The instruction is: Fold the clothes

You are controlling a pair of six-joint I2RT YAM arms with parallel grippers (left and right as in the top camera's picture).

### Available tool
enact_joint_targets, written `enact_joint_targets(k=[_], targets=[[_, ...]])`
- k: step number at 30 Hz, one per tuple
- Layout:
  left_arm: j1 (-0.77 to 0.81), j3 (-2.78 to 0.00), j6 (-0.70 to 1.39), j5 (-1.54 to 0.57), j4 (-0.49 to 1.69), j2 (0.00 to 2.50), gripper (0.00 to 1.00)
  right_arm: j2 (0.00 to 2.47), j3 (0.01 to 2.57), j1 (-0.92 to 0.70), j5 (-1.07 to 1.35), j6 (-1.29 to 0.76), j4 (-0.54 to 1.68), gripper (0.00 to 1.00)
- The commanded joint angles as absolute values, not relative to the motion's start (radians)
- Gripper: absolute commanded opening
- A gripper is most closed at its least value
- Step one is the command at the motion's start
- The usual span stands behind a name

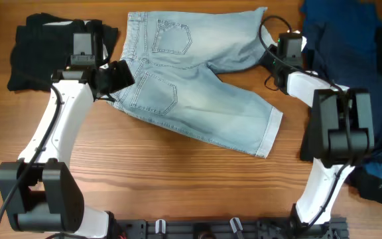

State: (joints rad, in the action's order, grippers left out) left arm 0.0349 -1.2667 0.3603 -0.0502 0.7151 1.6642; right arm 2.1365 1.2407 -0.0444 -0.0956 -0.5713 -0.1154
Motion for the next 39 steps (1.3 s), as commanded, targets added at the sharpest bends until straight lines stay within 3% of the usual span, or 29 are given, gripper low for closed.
enact_joint_targets(k=[1, 5, 6, 8, 10, 12, 21, 29, 30, 32, 34, 36, 37, 39], targets=[[0.038, -1.264, 0.348, -0.033, 0.715, 1.663, 0.85, 2.199, 1.259, -0.056, -0.116, -0.559, -0.139, 0.53], [0.038, -1.264, 0.348, -0.033, 0.715, 1.665, 0.85, 2.22, 1.259, -0.059, -0.117, -0.534, -0.179, 0.55], [0.038, -1.264, 0.348, -0.033, 0.715, 1.666, 0.85, 2.222, 1.259, -0.06, -0.116, -0.522, -0.188, 0.5], [0.038, -1.264, 0.348, -0.033, 0.715, 1.666, 0.85, 2.223, 1.259, -0.061, -0.121, -0.519, -0.194, 0.26], [0.038, -1.264, 0.348, -0.033, 0.715, 1.666, 0.85, 2.223, 1.259, -0.061, -0.121, -0.515, -0.193, 0.11], [0.038, -1.264, 0.348, -0.033, 0.715, 1.666, 0.85, 2.222, 1.259, -0.06, -0.121, -0.511, -0.173, 0.04], [0.038, -1.264, 0.348, -0.033, 0.715, 1.666, 0.85, 2.132, 1.276, -0.021, -0.133, -0.498, -0.01, 0.04], [0.038, -1.264, 0.348, -0.033, 0.715, 1.666, 0.85, 1.995, 1.332, 0.017, -0.299, -0.488, 0.204, 0.04], [0.038, -1.264, 0.348, -0.033, 0.715, 1.666, 0.85, 1.981, 1.332, 0.017, -0.311, -0.489, 0.224, 0.09], [0.037, -1.264, 0.348, -0.033, 0.715, 1.666, 0.85, 1.958, 1.332, 0.017, -0.315, -0.485, 0.259, 0.59], [0.038, -1.264, 0.348, -0.033, 0.716, 1.666, 0.86, 1.939, 1.332, 0.017, -0.315, -0.48, 0.3, 0.73], [0.038, -1.264, 0.348, -0.033, 0.716, 1.666, 0.86, 1.907, 1.332, 0.017, -0.315, -0.484, 0.357, 0.94], [0.037, -1.264, 0.348, -0.033, 0.719, 1.666, 0.86, 1.888, 1.332, 0.017, -0.315, -0.496, 0.383, 0.99], [0.037, -1.264, 0.348, -0.033, 0.722, 1.666, 0.87, 1.842, 1.332, 0.017, -0.311, -0.508, 0.427, 1.0]])
